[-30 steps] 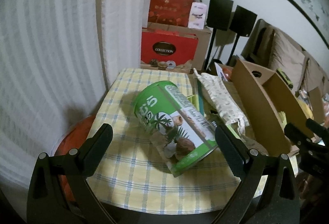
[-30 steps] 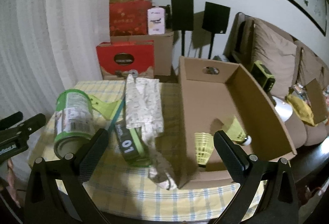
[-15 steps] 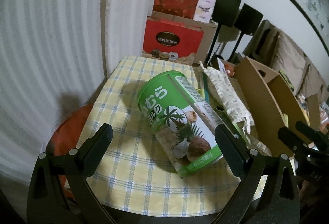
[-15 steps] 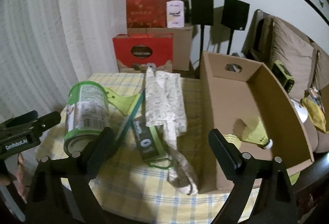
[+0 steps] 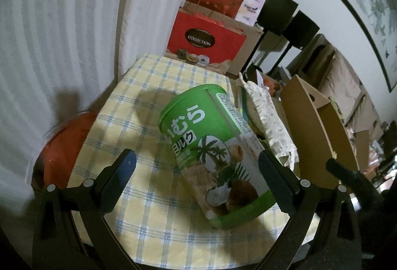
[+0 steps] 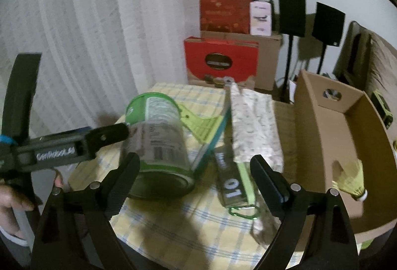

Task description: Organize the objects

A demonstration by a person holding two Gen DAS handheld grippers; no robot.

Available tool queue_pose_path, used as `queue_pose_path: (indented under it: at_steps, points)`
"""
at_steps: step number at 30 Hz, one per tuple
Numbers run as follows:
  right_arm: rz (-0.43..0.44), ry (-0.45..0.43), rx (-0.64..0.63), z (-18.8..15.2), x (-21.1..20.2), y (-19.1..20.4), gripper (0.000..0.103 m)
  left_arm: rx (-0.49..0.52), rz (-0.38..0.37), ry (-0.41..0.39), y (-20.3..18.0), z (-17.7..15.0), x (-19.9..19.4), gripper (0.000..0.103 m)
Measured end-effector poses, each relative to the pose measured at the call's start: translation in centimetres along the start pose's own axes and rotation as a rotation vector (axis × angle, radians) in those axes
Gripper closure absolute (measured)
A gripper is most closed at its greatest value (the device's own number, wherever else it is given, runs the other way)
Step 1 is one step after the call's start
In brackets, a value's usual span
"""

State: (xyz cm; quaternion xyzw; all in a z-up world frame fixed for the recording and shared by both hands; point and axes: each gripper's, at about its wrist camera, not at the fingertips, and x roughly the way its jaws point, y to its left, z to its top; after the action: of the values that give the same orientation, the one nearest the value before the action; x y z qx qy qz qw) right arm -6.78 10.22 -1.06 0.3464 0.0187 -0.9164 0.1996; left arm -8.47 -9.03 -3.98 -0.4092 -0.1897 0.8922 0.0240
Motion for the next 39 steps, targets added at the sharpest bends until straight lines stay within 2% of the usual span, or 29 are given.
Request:
queue_pose_path:
  at_steps: [7, 20, 29, 39]
  points:
    - [0.074, 0.019, -0.036, -0.3, 1.8, 1.3, 0.008, -0.029, -0.066, 0.052, 0.2, 0.9, 1.8, 0.005]
    - [0.116, 0.053, -0.069, -1.1, 5.3, 2.4, 0.002, -0.054, -0.119, 0.115, -0.2, 1.1, 4.7, 0.004]
    - [0.19, 0.078, 0.015, -1.6, 6.9, 1.5, 0.001, -0.058, -0.16, 0.146, -0.2, 1.3, 5.8, 0.001]
    - [0.251, 0.121, 0.092, -2.1, 8.6, 1.2, 0.002, -0.08, -0.244, 0.197, 0.7, 1.6, 7.0, 0.0]
